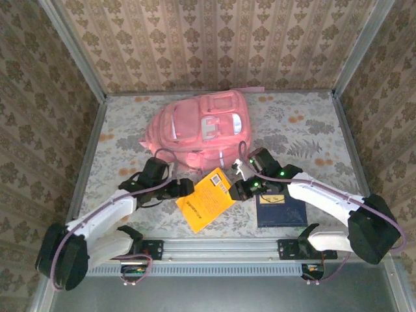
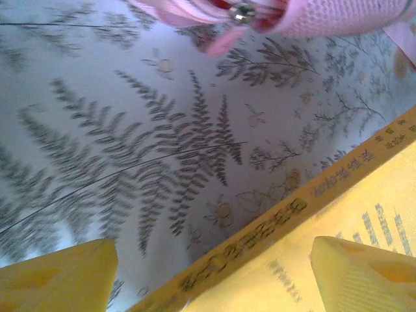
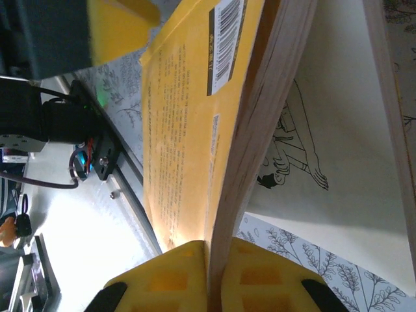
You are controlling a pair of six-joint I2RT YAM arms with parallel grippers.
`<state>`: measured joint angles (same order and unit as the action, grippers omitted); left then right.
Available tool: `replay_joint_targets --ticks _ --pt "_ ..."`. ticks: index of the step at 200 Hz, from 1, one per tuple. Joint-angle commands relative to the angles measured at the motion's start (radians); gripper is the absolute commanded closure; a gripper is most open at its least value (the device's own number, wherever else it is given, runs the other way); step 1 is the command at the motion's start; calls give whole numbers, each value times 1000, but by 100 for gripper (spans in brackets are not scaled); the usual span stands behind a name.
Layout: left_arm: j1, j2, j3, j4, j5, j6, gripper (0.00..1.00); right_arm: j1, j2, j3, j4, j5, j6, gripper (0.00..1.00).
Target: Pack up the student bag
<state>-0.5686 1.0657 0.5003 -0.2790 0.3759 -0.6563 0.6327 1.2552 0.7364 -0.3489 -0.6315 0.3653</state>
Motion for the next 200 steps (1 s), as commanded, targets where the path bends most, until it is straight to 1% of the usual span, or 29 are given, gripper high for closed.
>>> replay_joint_targets --ticks 1,33,43,46,53,77,93,107,130,141,157,176,200 --pt "-18 74 24 173 94 40 20 -4 -43 43 11 -67 -34 100" --pt "-25 130 -21 372 224 0 21 -14 -67 43 25 -97 -19 100" --pt "-25 137 -43 452 259 -21 22 -30 -72 38 40 -109 -6 100" --pt "-25 138 -49 472 290 -29 22 -36 -72 36 48 -115 1 100" --pt "-27 143 -60 519 320 -45 23 -52 -75 28 68 -122 23 100" --pt "-30 160 -80 606 388 -68 23 -141 -81 -24 214 -220 148 100" --pt "-31 177 -90 655 438 -83 24 -186 -85 -50 301 -254 220 100" --pt "-37 190 -100 716 475 -108 29 -209 -82 -56 338 -260 255 100" --pt "-69 201 -95 767 492 -130 38 -230 -74 -60 395 -274 297 100" --pt "-89 203 -84 768 500 -129 40 -238 -70 -57 409 -273 307 100" --pt "-112 197 -73 764 499 -129 46 -246 -68 -52 407 -261 307 100" --pt "-118 179 -64 730 478 -121 58 -252 -72 -48 398 -252 302 100" --pt "-119 165 -66 700 442 -104 68 -257 -77 -59 395 -238 304 100"
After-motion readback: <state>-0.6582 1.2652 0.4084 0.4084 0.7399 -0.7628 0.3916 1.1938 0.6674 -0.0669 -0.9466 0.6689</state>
